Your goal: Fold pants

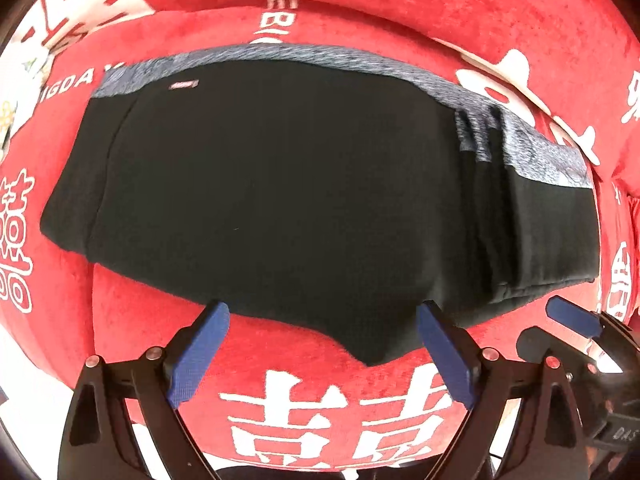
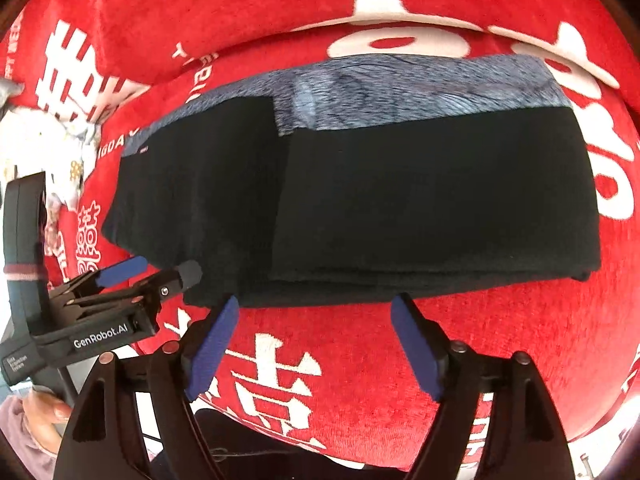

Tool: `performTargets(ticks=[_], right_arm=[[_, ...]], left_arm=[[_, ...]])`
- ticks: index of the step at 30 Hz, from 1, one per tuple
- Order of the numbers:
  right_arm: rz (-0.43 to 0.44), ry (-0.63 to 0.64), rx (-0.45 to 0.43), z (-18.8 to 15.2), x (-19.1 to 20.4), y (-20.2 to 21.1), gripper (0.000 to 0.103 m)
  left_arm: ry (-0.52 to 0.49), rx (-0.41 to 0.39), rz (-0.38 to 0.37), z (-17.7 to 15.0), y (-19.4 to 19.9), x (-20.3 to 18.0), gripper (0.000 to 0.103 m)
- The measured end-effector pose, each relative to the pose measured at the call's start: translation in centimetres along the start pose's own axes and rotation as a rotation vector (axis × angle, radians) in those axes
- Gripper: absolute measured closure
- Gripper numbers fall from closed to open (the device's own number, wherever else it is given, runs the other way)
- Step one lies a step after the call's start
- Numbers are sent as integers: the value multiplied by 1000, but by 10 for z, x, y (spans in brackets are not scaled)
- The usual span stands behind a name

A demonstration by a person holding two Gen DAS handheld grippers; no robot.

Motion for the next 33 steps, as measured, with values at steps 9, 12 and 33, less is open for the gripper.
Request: performTargets(ticks=[9,12,33], right_arm=[[-14,129,38,2,44,-12,0],[-14,145,64,3,54,-17,0],[-27,153,141,0,82,-44,0]], left_arm=[[101,9,-9,-9,-2,54,8],[154,15,-14,-13,-3,79,8],[311,-4,-129,-24,-7,185,8]])
Point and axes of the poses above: each gripper's, at about its wrist camera, not at the fingertips, and y roughly against the way its jaws point, x to its left, z to its top, the point moved 5 cm from there along -y, roughly the way its jaws point, and after that the axes turned 4 degrees about z, right-handed, at the moved point
